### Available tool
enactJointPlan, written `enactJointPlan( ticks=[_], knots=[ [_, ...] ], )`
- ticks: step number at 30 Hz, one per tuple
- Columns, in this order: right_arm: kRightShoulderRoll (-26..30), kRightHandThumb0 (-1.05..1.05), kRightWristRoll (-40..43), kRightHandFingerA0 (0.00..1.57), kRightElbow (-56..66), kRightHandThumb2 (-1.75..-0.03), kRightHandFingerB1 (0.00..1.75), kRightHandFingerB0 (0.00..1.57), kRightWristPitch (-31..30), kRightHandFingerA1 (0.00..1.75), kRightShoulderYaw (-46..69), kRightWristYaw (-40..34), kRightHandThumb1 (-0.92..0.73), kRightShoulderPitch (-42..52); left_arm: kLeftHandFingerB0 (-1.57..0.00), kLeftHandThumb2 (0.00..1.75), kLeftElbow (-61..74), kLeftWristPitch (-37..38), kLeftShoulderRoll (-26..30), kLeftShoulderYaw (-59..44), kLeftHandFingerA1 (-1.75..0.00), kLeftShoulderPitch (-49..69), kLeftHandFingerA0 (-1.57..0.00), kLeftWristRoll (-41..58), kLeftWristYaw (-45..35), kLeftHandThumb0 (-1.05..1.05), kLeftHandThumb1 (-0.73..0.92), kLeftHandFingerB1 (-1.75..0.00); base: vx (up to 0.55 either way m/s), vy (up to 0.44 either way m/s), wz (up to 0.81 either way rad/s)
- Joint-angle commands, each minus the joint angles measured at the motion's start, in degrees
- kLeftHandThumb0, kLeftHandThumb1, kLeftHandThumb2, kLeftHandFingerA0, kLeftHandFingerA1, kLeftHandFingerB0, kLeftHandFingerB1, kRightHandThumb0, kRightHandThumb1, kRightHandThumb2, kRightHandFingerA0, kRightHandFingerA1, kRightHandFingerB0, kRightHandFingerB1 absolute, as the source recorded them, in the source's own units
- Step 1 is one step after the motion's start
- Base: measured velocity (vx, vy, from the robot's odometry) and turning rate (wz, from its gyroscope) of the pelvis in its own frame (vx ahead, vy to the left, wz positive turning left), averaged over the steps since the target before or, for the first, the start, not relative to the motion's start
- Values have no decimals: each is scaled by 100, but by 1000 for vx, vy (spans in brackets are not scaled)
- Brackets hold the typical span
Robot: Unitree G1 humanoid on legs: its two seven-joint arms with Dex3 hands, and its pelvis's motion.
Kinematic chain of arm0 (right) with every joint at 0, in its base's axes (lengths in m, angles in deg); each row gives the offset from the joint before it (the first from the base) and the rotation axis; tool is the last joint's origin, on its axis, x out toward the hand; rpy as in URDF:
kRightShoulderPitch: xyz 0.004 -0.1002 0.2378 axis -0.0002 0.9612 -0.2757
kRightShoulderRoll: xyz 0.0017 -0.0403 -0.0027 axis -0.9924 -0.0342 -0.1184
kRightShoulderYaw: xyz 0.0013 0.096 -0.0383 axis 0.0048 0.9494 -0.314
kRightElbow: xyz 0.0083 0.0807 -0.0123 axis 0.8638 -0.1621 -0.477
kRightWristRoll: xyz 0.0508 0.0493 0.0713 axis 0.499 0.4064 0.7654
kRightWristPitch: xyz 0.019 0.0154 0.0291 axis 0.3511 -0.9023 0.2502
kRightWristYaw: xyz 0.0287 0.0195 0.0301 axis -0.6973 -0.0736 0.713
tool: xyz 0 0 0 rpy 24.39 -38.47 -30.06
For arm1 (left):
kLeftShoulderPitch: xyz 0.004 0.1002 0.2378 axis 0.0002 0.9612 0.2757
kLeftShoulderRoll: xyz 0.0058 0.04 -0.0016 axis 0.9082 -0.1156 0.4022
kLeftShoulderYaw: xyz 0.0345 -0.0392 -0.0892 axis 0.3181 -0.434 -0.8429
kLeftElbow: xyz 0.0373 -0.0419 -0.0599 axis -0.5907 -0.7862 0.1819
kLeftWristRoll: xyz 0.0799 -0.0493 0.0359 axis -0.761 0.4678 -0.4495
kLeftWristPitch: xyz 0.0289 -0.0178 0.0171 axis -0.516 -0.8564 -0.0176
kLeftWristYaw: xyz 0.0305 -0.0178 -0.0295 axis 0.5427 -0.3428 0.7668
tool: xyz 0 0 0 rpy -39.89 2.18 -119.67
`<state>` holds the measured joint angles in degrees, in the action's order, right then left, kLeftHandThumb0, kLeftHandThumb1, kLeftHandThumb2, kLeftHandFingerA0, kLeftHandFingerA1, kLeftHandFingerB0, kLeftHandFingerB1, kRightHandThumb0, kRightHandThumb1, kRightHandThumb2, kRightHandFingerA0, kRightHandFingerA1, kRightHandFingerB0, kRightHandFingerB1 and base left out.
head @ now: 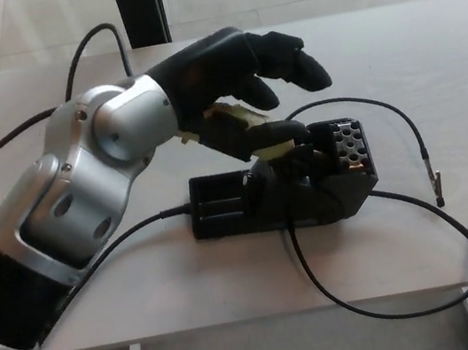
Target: Use the left hand of the robot to grab the soldering gun kept on the middle of the table and pull it out of its base and keep it on the left side of the base
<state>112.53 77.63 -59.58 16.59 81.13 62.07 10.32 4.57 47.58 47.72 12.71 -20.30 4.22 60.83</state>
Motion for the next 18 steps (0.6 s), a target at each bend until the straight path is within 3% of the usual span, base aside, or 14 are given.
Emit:
enactJointPlan(
  ticks=[1,2,3,7,8,9,10,15,16,17,18],
  knots=[
    [150,-51,15,47,-42,-59,34,45,148,61,-81,-42,-61,-8,-36,105,31,988,754,318,-61,-61,-31,-1233,-179,-60,63,-56,0,0,0],
    [154,-51,3,47,-47,-59,34,45,158,61,-99,-55,-61,-6,-36,105,46,1020,815,310,-61,-56,-31,-1278,-167,-60,63,-56,0,0,0],
    [179,-56,-24,45,-31,-86,49,38,169,67,-131,-72,-49,-37,-46,64,-77,1068,935,295,-52,-129,-38,-1371,-168,-60,80,-40,0,0,0],
    [185,-55,-26,48,-14,-86,49,37,191,68,-165,-84,-51,-25,-51,63,-200,1460,1151,268,-53,-121,-45,-1596,-3,-60,78,-42,0,0,0],
    [193,-51,-107,45,-27,-59,35,44,248,59,-239,-127,-63,-19,-55,64,-230,1612,1268,308,-53,-94,-47,-1809,143,-61,77,-44,0,0,0],
    [194,-51,-113,45,-30,-59,35,44,255,59,-251,-133,-63,-19,-55,64,-243,1650,1277,301,-53,-86,-47,-1846,157,-61,77,-44,0,0,0],
    [208,-55,-74,46,-6,-86,50,38,236,67,-217,-131,-50,-13,-57,63,-278,1788,1346,377,-55,-94,-47,-2026,241,-60,77,-44,0,0,0],
    [238,-55,-49,47,-12,-87,50,38,278,68,-215,-78,-50,-41,-58,63,-292,2033,1502,438,-52,-24,-48,-2269,297,-60,75,-43,0,0,0],
    [235,-50,-49,52,-17,-59,34,46,288,66,-215,-92,-62,-58,-57,62,-229,1970,1525,476,-51,-25,-47,-2329,218,-59,75,-42,0,0,0],
    [233,-50,-50,52,-16,-59,34,46,289,66,-219,-96,-62,-62,-57,62,-227,1980,1530,470,-51,-17,-47,-2343,212,-59,75,-42,0,0,0],
    [247,-57,-130,48,7,-87,50,38,356,68,-288,-140,-51,-39,-56,63,-202,2017,1546,490,-51,-10,-45,-2409,207,-59,75,-43,0,0,0]
  ],
)
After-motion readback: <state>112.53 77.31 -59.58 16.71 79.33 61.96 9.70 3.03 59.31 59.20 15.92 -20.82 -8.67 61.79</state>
